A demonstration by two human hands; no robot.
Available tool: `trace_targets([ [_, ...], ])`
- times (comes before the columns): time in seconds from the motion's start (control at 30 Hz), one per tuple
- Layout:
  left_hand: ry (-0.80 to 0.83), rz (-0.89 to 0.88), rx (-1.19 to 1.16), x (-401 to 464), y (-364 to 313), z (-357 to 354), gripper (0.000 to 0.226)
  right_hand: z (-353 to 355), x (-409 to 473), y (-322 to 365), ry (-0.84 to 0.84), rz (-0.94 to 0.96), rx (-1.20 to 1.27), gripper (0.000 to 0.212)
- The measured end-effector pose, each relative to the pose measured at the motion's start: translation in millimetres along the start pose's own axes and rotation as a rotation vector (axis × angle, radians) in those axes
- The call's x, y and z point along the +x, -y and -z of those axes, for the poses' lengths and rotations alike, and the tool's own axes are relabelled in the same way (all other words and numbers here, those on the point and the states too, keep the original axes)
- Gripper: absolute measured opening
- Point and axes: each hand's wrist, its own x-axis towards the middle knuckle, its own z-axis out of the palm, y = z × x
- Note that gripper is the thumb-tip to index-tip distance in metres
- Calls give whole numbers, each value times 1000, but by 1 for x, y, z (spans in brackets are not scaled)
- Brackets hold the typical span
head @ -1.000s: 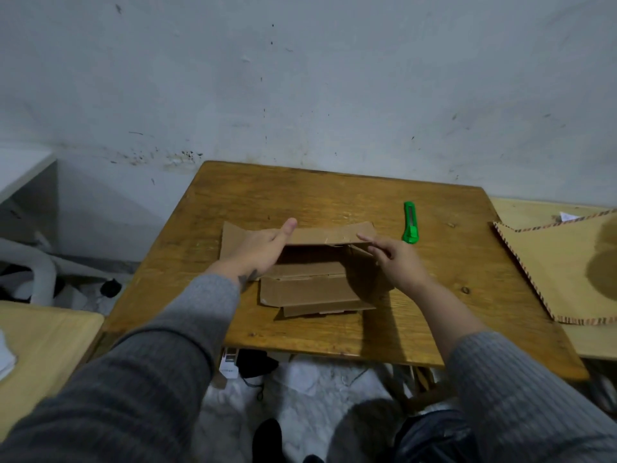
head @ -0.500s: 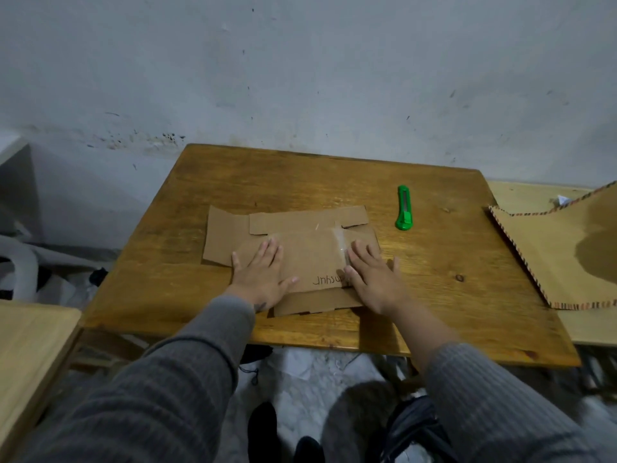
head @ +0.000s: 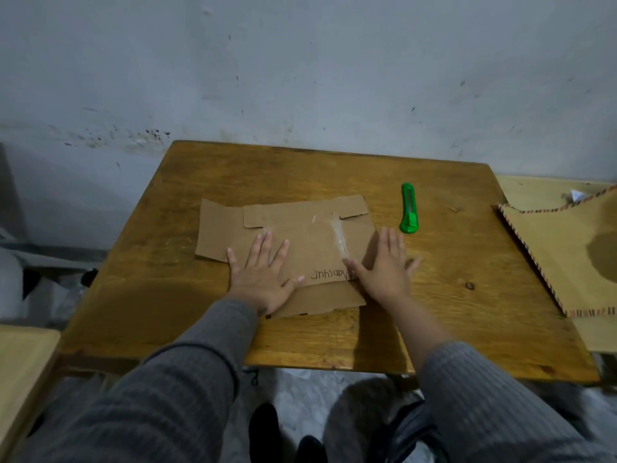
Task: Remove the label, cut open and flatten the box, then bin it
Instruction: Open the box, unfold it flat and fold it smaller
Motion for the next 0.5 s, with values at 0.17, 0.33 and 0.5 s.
trace_targets([
  [0.17, -26, -17, 14, 3, 3, -4, 80, -3, 7, -10, 141, -111, -108, 82],
  [0.33, -37, -42, -53, 2, 5, -6, 61, 2, 1, -19, 140, -41, -26, 68],
  [0.5, -36, -63, -119, 0, 7, -3, 57, 8, -32, -29, 108, 227, 113, 70],
])
